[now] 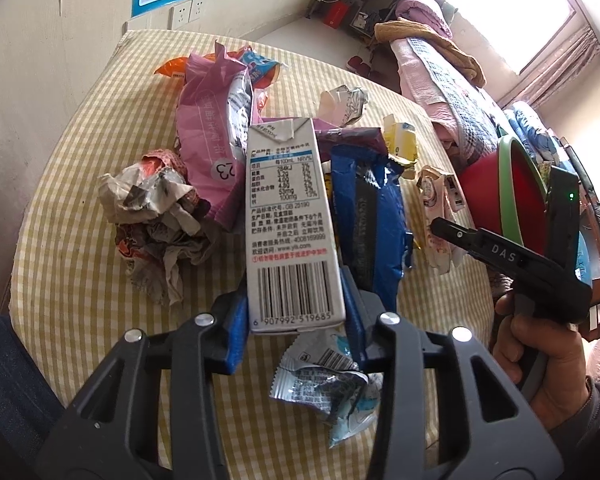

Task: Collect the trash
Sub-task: 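Grasp the white-pink paper wrapper with the right tool while the left grasps the white milk carton, then carry both items over the green-rimmed bucket and open both tools to drop them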

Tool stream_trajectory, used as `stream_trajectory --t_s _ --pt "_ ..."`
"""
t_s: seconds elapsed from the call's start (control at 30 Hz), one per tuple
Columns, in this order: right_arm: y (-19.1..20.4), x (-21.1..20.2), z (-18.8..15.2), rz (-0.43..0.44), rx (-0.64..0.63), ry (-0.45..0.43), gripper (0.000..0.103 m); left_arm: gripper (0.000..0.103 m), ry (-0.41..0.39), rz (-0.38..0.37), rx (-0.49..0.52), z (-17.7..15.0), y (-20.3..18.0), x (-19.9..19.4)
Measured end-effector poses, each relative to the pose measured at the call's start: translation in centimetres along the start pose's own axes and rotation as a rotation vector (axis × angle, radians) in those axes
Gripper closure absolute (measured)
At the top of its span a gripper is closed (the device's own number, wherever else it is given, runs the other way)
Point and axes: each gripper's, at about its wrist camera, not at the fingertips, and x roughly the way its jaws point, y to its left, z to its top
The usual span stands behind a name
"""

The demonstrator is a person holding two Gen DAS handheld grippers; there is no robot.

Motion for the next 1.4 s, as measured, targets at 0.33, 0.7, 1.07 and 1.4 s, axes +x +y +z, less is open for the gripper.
stream_trajectory --t_s 0.33,0.7,1.07,1.4 --pt "2.2 -4.0 -0.4 0.027 -0.081 -0.082 0.068 0.065 -0.089 0.040 0.057 0.1 -1.5 -3.4" --pt "2.5 -10.0 0.6 0.037 -0.133 -0.216 0.068 0.065 -0.137 0.024 0.152 1.4 -5.6 -5.4" --pt "-4.4 -14.6 2.5 -0.041 -0.030 -0.332 0.068 0.065 -0.144 -0.086 0.285 4.7 -14.1 -3.2" --pt "-13.7 -17.3 3.4 -0.150 0.088 -0.363 0.068 0.065 -0.113 -0.211 0.404 5.9 -24.1 0.5"
